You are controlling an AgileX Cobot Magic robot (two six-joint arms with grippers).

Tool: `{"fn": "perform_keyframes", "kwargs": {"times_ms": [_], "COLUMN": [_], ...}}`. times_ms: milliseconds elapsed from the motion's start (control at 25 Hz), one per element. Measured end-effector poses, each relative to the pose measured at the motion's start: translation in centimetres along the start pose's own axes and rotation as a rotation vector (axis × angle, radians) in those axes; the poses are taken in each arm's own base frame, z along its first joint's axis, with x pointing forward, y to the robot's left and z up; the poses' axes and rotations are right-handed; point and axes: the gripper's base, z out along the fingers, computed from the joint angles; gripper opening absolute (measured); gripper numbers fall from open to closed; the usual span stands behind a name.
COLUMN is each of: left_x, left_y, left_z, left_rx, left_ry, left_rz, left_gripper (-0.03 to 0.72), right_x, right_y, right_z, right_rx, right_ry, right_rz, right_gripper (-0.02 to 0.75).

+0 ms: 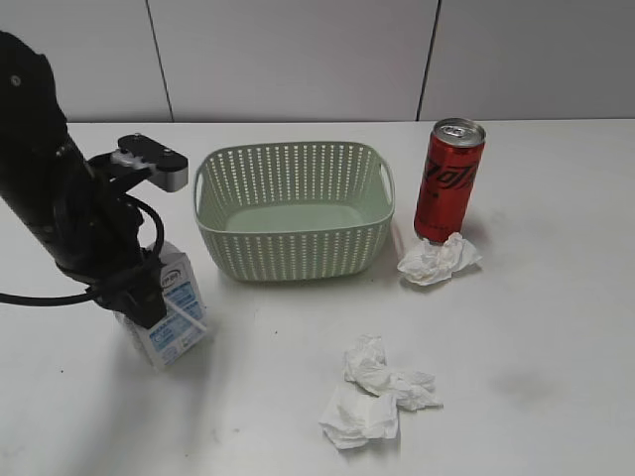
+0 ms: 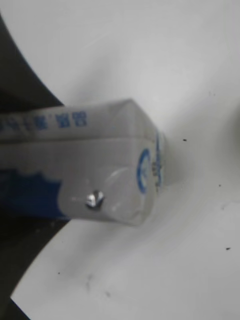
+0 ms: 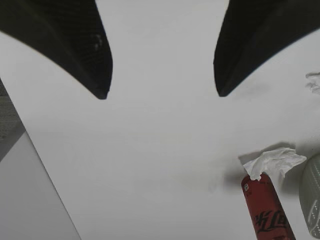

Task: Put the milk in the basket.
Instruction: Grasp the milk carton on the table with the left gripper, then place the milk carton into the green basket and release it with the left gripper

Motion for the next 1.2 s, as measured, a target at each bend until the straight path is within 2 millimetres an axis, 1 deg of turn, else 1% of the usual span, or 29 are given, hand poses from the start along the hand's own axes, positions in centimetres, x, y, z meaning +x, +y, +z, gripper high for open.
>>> {"fn": "perform_keyframes", "kwargs": {"times_ms": [80, 160, 280, 400, 520, 640, 760, 880, 920, 1040, 1120, 1200], "left_x": [0.1, 0.2, 0.4, -0.4, -2.2, -4.7, -7.6, -10.5, -11.4, -13.8, -14.9, -15.4], "left_y": [-0.3, -0.5, -1.0, -1.4, -1.6, -1.4, -0.8, -0.4, -0.2, -0.5, -0.6, -0.8], "left_z": [-0.9, -2.3, -5.2, -8.7, -12.1, -15.0, -16.2, -15.3, -14.6, -11.5, -8.7, -6.0], "left_rx": [-0.009, -0.038, -0.109, -0.185, -0.244, -0.29, -0.304, -0.286, -0.274, -0.231, -0.2, -0.169], "left_ry": [-0.011, -0.04, -0.088, -0.169, -0.275, -0.373, -0.416, -0.393, -0.378, -0.327, -0.28, -0.228], "left_rz": [0.019, 0.062, 0.132, 0.187, 0.226, 0.254, 0.271, 0.298, 0.307, 0.338, 0.353, 0.361], "left_gripper": [0.314, 0.314, 0.314, 0.314, 0.314, 0.314, 0.314, 0.314, 0.314, 0.314, 0.314, 0.314], "right_x": [0.0, 0.0, 0.0, 0.0, 0.0, 0.0, 0.0, 0.0, 0.0, 0.0, 0.0, 0.0], "right_y": [0.0, 0.0, 0.0, 0.0, 0.0, 0.0, 0.0, 0.0, 0.0, 0.0, 0.0, 0.0], "right_z": [0.0, 0.0, 0.0, 0.0, 0.0, 0.0, 0.0, 0.0, 0.0, 0.0, 0.0, 0.0], "right_rx": [0.0, 0.0, 0.0, 0.0, 0.0, 0.0, 0.0, 0.0, 0.0, 0.0, 0.0, 0.0], "right_ry": [0.0, 0.0, 0.0, 0.0, 0.0, 0.0, 0.0, 0.0, 0.0, 0.0, 0.0, 0.0], "right_rz": [0.0, 0.0, 0.0, 0.0, 0.0, 0.0, 0.0, 0.0, 0.0, 0.0, 0.0, 0.0], "right_gripper": [0.5, 0.5, 0.5, 0.5, 0.5, 0.5, 0.5, 0.5, 0.5, 0.5, 0.5, 0.5]}}
